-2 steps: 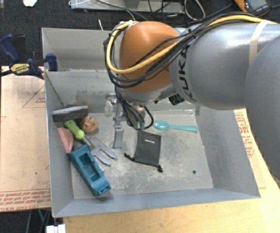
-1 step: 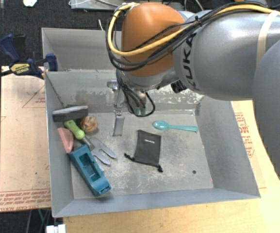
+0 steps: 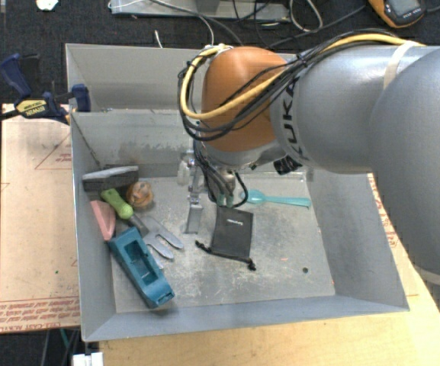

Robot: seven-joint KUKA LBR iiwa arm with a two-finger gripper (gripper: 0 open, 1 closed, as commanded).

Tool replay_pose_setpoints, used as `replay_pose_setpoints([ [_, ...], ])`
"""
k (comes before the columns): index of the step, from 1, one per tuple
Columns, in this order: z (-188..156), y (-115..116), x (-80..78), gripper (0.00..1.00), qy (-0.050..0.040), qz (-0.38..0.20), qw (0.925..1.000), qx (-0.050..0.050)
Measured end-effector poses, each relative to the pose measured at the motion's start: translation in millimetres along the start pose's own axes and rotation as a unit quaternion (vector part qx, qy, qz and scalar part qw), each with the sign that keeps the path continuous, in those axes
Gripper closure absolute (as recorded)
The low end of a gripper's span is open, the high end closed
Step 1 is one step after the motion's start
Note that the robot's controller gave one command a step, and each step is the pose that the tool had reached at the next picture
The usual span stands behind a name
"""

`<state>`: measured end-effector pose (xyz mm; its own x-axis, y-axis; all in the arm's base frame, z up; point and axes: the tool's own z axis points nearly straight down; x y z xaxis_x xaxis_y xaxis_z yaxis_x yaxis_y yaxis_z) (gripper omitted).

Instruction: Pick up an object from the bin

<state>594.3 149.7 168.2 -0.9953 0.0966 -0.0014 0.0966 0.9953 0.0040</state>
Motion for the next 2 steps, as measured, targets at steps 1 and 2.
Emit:
replay_pose_setpoints([
  [1,30.8,-7.8,3.7,0.0,0.0017,0.002,1.0,0.001],
  [2,49.3,-80.5,15.7,0.0,0.0016,0.016,0.9999,0.0],
])
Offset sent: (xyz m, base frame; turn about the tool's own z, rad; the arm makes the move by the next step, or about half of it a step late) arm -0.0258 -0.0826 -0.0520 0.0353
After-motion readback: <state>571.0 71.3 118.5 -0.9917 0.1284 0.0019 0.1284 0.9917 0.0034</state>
